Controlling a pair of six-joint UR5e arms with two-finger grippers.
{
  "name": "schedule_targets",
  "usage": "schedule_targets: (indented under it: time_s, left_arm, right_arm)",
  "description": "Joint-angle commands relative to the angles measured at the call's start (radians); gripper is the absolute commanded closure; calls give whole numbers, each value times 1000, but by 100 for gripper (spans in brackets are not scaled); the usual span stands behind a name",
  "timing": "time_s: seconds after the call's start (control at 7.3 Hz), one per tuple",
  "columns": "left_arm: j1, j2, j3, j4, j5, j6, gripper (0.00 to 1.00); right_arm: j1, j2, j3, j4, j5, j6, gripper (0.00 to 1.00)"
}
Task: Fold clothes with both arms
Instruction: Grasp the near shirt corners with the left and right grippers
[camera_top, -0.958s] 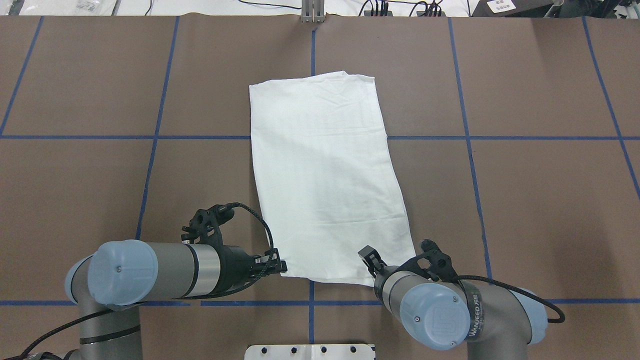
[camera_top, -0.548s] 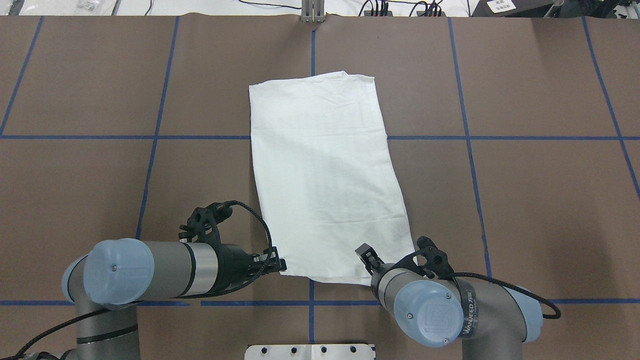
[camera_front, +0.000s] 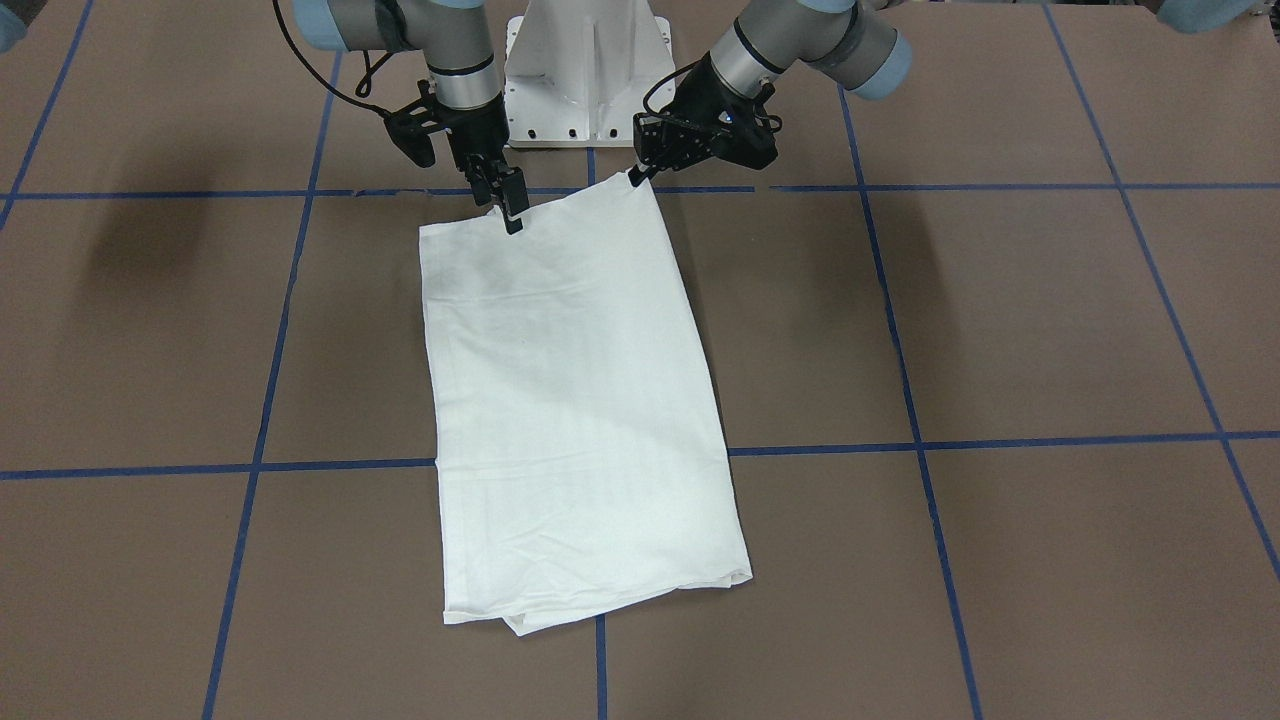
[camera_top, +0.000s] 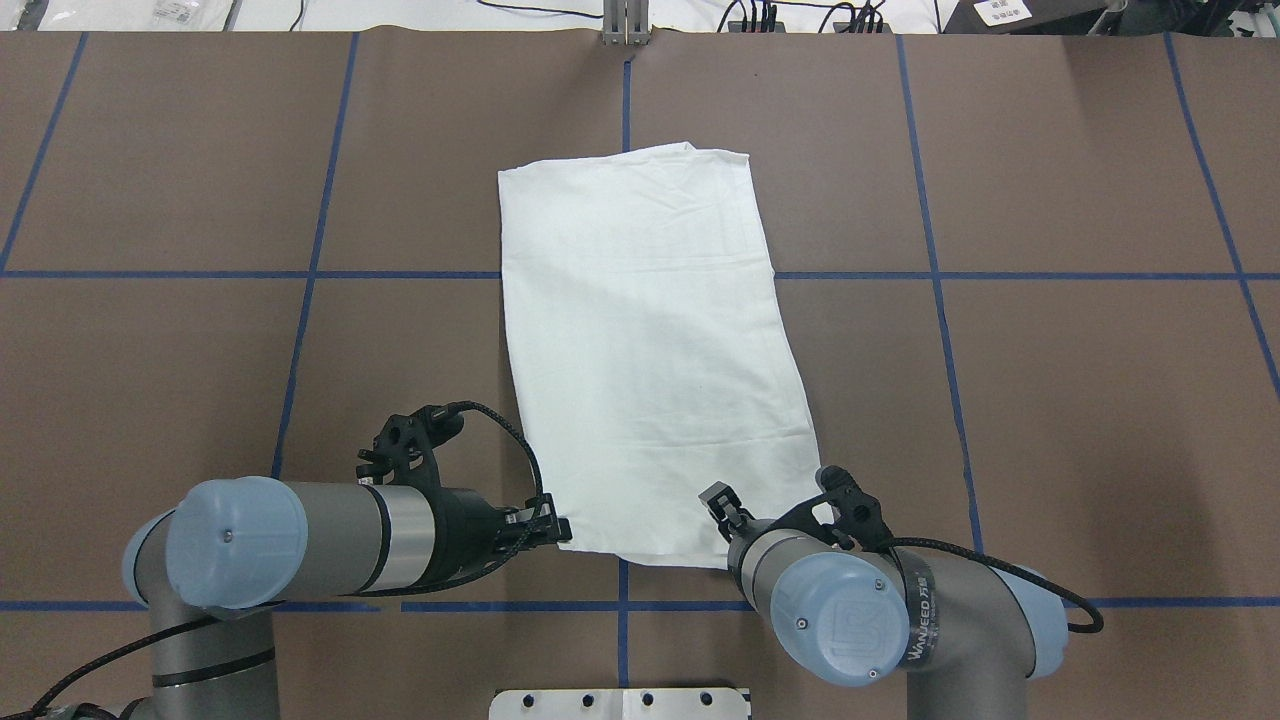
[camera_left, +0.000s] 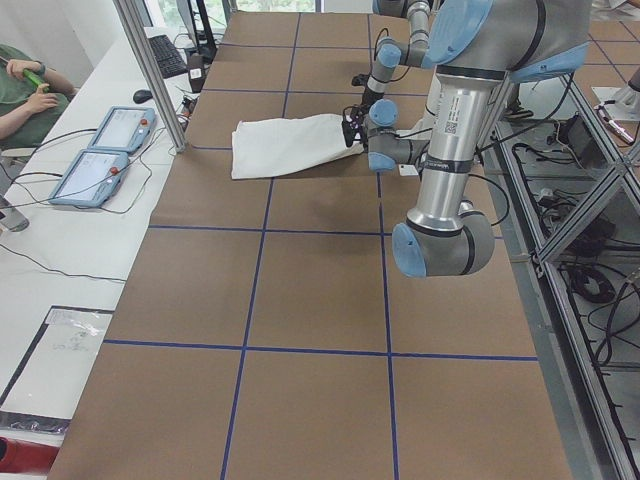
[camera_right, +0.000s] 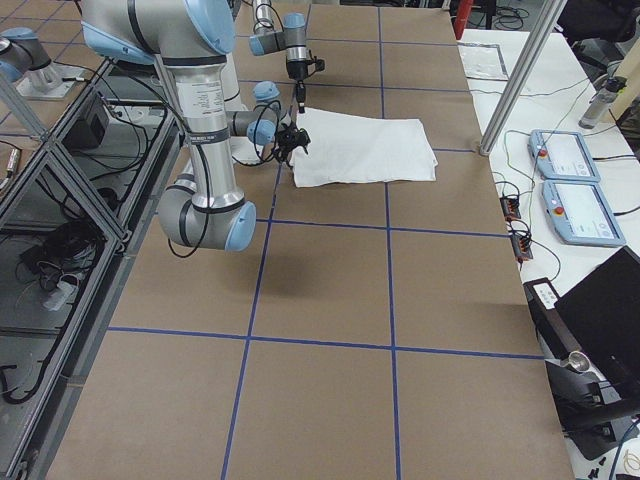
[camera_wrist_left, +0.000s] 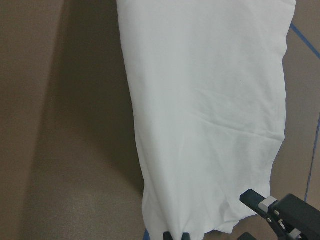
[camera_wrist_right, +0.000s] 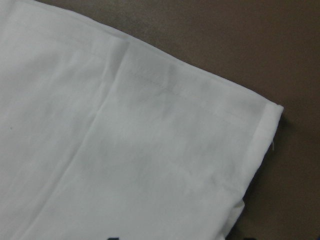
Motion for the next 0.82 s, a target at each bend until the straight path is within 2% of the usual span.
schedule_targets:
  time_s: [0.0, 0.41, 0.68]
  left_arm:
    - [1, -1, -1, 0, 0, 0, 100]
    - [1, 0, 0, 0, 0, 0, 100]
    - [1, 0, -1, 0, 0, 0, 100]
  right_arm:
    - [6, 6, -11, -10, 2, 3, 10]
    - [8, 8, -17, -40, 7, 0, 10]
    - [6, 8, -22, -53, 11, -9, 5]
